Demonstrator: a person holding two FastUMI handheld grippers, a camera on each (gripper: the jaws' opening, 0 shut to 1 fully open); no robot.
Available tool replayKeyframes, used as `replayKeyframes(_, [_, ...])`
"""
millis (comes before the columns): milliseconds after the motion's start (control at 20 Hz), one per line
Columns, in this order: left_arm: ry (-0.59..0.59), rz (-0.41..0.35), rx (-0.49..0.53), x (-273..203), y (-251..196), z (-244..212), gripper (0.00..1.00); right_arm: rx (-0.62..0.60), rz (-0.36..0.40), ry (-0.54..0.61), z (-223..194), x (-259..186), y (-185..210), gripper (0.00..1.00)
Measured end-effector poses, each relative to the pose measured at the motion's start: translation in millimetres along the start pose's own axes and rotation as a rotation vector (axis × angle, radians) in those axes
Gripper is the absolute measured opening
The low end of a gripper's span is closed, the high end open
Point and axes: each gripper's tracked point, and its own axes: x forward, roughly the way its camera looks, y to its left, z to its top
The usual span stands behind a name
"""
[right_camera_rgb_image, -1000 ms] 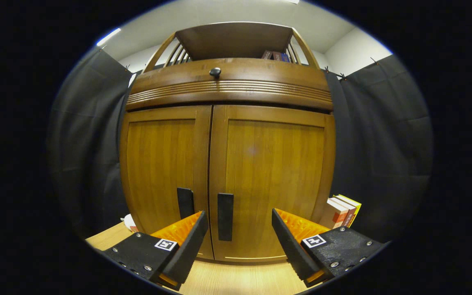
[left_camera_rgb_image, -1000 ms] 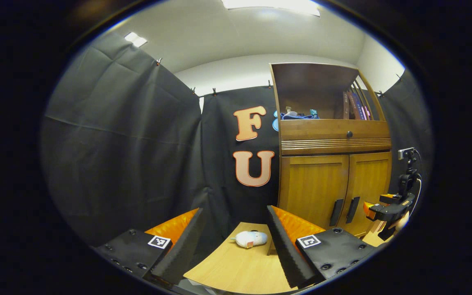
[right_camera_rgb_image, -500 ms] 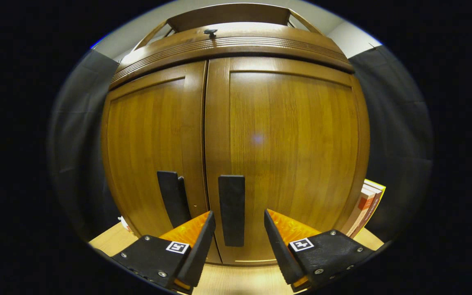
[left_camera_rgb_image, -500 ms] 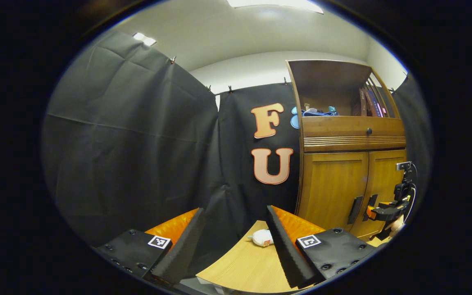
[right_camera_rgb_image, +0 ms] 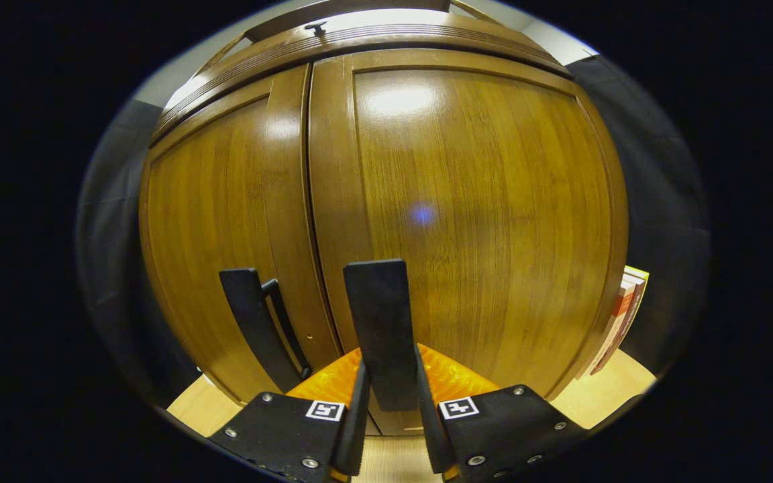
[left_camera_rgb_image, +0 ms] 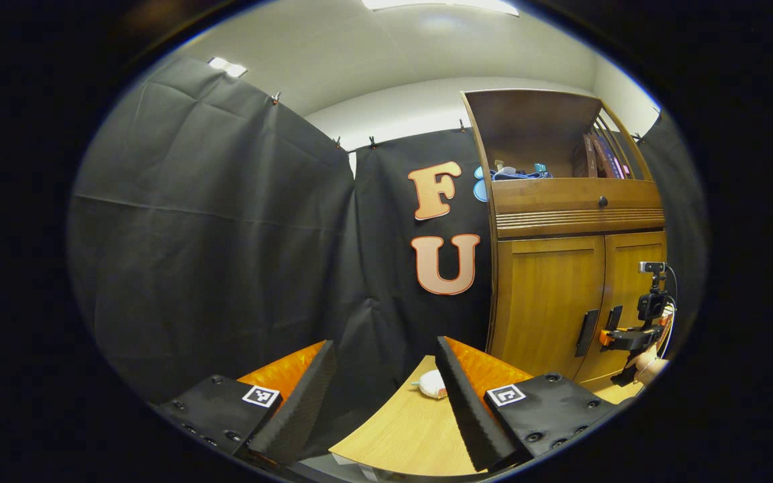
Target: Open the right door of the double-door shoe cabinet with the right hand, and open the left door with the left hand.
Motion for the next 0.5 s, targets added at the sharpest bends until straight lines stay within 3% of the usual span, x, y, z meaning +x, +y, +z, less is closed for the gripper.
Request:
replayKeyframes(200, [0.007,0.003,-0.004,-5,7,-5,0.93,-0.018,-0.010,-0.019,-2,-15,-3,0.31])
replayKeyframes(500, [0.021,0.005,-0.027,-4,14,-13,0.93,-0.024,0.005,-0.061,-6,-77,-19,0.28])
